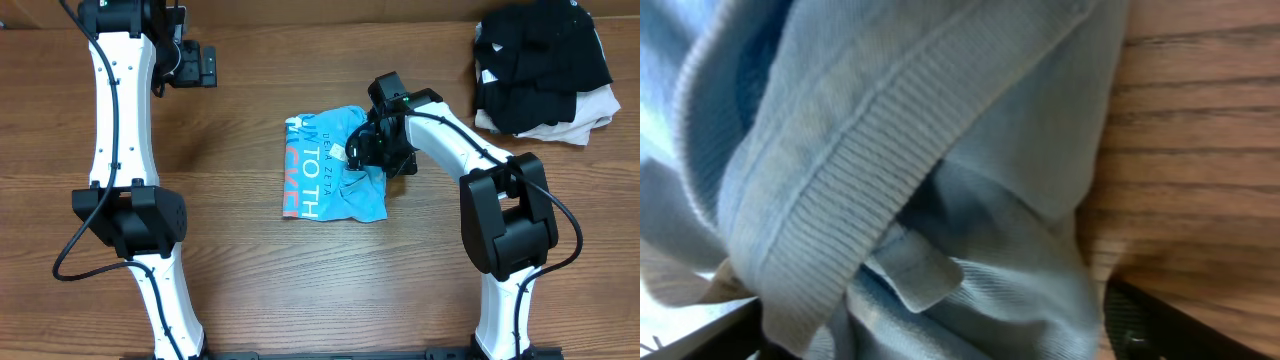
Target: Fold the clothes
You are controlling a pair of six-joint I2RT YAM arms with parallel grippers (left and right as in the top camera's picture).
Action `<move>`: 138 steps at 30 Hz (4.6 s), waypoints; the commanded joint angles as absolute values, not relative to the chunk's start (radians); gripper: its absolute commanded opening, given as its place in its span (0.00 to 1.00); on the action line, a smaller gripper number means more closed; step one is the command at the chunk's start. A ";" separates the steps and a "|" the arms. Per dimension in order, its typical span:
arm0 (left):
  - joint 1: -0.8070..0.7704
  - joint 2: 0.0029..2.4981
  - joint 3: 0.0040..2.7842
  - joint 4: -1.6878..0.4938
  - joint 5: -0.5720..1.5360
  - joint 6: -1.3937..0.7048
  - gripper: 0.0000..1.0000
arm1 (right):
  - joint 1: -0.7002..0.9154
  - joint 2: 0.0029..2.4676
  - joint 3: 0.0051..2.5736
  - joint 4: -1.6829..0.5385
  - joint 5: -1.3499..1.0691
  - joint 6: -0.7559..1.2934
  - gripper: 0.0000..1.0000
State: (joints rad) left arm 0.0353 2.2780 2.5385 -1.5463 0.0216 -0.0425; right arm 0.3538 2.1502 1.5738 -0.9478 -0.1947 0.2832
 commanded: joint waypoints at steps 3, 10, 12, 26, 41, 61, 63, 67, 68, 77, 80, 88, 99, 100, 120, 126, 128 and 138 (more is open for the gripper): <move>0.039 2.269 2.555 -1.547 0.030 -0.023 1.00 | 0.381 2.160 1.539 -0.921 -0.364 0.192 0.81; 0.039 2.269 2.555 -1.547 0.046 -0.023 1.00 | 0.403 2.160 1.573 -0.930 -0.435 0.120 0.26; 0.039 2.269 2.555 -1.547 0.050 -0.023 1.00 | 0.387 2.160 1.600 -0.927 -0.514 0.118 0.04; 0.039 2.269 2.555 -1.549 0.056 -0.026 1.00 | 0.187 2.117 2.072 -1.048 -0.832 0.129 0.04; 0.039 2.269 2.555 -1.547 0.056 -0.026 1.00 | -0.176 2.100 2.402 -0.901 -0.672 0.486 0.04; 0.039 2.269 2.555 -1.529 0.056 -0.026 1.00 | -0.307 2.189 2.392 -0.770 -0.259 0.555 0.04; 0.039 2.269 2.555 -1.527 0.056 -0.026 1.00 | -0.322 2.218 2.392 -0.800 -0.263 0.555 0.04; 0.039 2.269 2.555 -1.518 0.056 -0.026 1.00 | -0.344 2.264 2.392 -0.938 -0.231 0.555 0.04; 0.039 2.269 2.555 -1.516 0.056 -0.026 1.00 | -0.347 2.276 2.392 -0.989 -0.195 0.555 0.04; 0.039 2.269 2.555 -1.488 0.065 -0.026 1.00 | -0.385 2.329 2.391 -1.253 -0.071 0.536 0.48; 0.039 2.269 2.555 -1.488 0.079 -0.027 1.00 | -0.398 2.304 2.391 -1.260 -0.136 0.482 0.66; 0.039 2.269 2.555 -1.487 0.078 -0.026 1.00 | -0.399 2.121 2.391 -1.295 -0.159 0.329 0.74; 0.039 2.269 2.555 -1.465 0.078 -0.031 1.00 | -0.346 2.078 2.389 -1.069 -0.041 0.118 0.78; 0.039 2.269 2.555 -1.465 0.079 -0.031 1.00 | -0.346 2.101 2.389 -1.032 -0.028 0.118 0.79; 0.039 2.269 2.555 -1.465 0.078 -0.030 1.00 | -0.342 2.600 2.392 -0.910 -0.012 0.108 1.00; 0.039 2.269 2.555 -1.465 0.078 -0.030 1.00 | -0.350 2.467 2.453 -0.910 -0.001 0.104 1.00; 0.039 2.269 2.555 -1.465 0.078 -0.030 1.00 | -0.350 2.396 2.493 -0.912 -0.001 0.103 1.00; 0.039 2.269 2.555 -1.465 0.078 -0.030 1.00 | -0.343 1.985 2.708 -1.101 -0.001 0.104 1.00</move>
State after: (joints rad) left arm 0.0353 2.2780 2.5385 -1.4689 0.0708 -0.0425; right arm -0.3462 2.1662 2.6404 -1.1049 -0.0109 0.1070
